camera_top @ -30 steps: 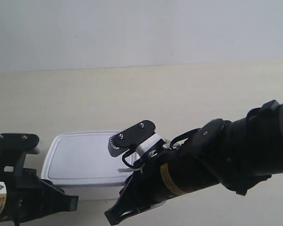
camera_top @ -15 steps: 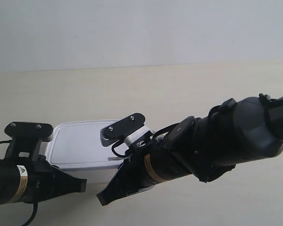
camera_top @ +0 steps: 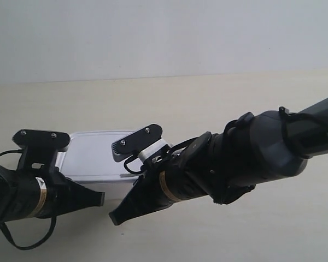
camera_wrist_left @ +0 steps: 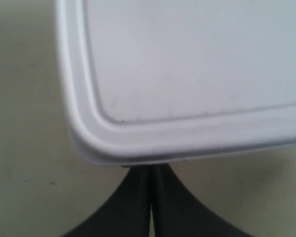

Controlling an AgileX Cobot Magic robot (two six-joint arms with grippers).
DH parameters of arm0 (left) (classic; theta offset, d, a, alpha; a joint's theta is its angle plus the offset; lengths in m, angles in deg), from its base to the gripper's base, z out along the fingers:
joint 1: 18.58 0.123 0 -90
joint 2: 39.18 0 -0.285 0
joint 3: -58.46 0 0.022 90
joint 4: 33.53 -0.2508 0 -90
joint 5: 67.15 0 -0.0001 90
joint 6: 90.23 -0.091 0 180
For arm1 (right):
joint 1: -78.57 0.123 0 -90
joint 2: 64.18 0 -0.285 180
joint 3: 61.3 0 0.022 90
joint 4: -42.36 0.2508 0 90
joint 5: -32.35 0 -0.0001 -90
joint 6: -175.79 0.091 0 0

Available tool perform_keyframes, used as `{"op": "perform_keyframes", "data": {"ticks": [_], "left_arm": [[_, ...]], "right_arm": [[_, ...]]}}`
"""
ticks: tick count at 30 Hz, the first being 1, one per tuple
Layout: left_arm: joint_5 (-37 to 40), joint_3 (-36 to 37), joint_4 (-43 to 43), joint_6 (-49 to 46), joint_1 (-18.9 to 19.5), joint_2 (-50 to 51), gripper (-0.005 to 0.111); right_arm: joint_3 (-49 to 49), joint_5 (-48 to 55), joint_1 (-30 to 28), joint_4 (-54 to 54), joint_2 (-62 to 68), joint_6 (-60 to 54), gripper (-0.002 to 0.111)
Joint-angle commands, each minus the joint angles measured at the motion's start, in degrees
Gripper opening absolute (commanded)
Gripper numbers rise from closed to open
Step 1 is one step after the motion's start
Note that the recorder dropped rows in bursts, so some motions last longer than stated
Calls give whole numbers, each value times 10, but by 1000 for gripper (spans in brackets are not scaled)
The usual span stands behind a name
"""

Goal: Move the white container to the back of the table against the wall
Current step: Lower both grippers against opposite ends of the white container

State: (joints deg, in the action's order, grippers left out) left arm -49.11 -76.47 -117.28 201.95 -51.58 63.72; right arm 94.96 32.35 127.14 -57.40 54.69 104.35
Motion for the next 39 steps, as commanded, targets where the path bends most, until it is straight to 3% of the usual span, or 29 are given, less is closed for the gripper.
{"op": "perform_keyframes", "data": {"ticks": [1,15,27,39], "left_arm": [[23,-19,-3,-11,-1,13,0],[64,-48,-23,-11,-1,49,0],[60,-56,-45,-13,66,63,0],[29,-82,-61,-13,72,65,0]], "right_arm": [[9,22,1,-2,3,-6,0],[29,61,1,-2,26,-56,0],[47,86,1,-2,30,-71,0],[97,76,1,-2,70,-81,0]]}}
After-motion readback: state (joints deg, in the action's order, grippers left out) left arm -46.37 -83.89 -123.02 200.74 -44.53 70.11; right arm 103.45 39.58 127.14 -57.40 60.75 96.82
